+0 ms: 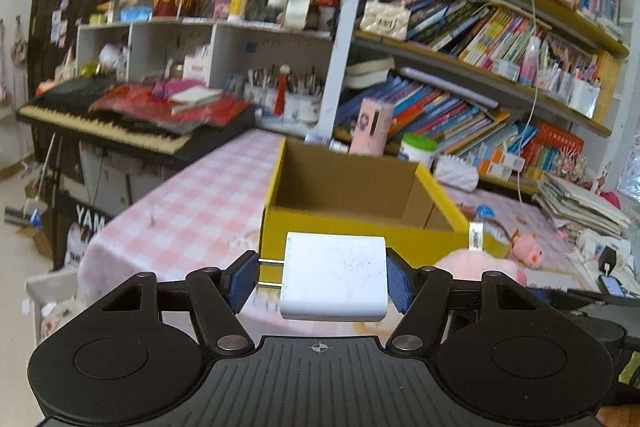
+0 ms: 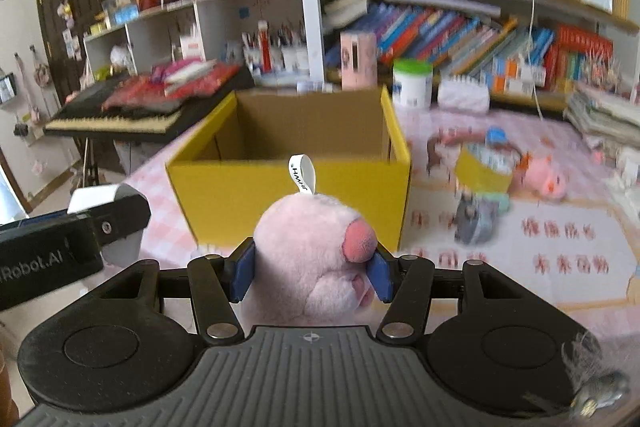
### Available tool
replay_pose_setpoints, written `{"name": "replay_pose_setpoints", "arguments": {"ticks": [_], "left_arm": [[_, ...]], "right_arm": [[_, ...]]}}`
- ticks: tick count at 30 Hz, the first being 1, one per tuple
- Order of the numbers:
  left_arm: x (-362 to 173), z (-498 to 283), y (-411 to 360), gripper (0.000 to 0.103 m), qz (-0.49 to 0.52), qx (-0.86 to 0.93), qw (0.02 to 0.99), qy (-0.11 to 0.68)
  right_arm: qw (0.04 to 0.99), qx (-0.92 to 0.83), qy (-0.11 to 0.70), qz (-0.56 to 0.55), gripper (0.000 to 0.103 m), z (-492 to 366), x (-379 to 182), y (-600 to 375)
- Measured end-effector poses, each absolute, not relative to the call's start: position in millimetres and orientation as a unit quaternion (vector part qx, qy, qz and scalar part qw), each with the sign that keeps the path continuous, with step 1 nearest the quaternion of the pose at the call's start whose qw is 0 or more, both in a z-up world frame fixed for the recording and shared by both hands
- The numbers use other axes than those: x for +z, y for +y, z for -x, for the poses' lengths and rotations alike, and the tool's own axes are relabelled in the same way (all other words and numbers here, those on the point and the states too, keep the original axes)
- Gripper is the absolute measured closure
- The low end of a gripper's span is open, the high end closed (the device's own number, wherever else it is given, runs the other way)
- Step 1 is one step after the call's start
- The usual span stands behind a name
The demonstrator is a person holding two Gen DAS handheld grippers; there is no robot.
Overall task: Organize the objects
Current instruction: 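Carry the pig and the charger over the yellow box with both tools, then open the right tool to drop the pig into the box while the left lowers the charger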
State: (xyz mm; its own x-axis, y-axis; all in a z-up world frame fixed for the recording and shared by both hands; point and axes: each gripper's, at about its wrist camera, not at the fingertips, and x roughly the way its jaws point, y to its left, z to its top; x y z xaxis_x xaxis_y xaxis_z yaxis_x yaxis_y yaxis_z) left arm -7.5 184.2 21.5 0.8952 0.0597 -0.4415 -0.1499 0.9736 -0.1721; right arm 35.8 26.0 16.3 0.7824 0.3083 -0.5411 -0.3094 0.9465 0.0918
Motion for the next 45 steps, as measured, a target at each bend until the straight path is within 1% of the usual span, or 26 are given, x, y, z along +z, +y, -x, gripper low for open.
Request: {"name": "replay_pose_setpoints", "arguments": {"ticks": [8, 15, 25, 29, 45], "left_arm": [[38, -29, 184, 0.038, 0.091, 0.058, 0.976, 0.190], [40, -69, 183, 0.038, 0.093, 0.075, 0.975, 0.187], [29, -125, 180, 0.038, 0.084, 0.108, 0.967, 0.214], [23, -143, 181, 0.038, 0.082, 0.121, 0.962, 0.231], [-16, -187, 178, 0.038, 0.064, 0.151, 0.936, 0.312]], "right_arm": [[0.959, 0.170, 0.226, 0.009, 0.049, -75, 41, 28], [0.960, 0.184, 0.210, 0.010, 0.049, -128, 50, 30], [0.951, 0.204, 0.230, 0.022, 0.051, -194, 37, 35], [0.949, 0.209, 0.234, 0.021, 0.054, -217, 34, 36], [0.907, 0.250, 0.327, 0.093, 0.055, -273, -15, 51]]}}
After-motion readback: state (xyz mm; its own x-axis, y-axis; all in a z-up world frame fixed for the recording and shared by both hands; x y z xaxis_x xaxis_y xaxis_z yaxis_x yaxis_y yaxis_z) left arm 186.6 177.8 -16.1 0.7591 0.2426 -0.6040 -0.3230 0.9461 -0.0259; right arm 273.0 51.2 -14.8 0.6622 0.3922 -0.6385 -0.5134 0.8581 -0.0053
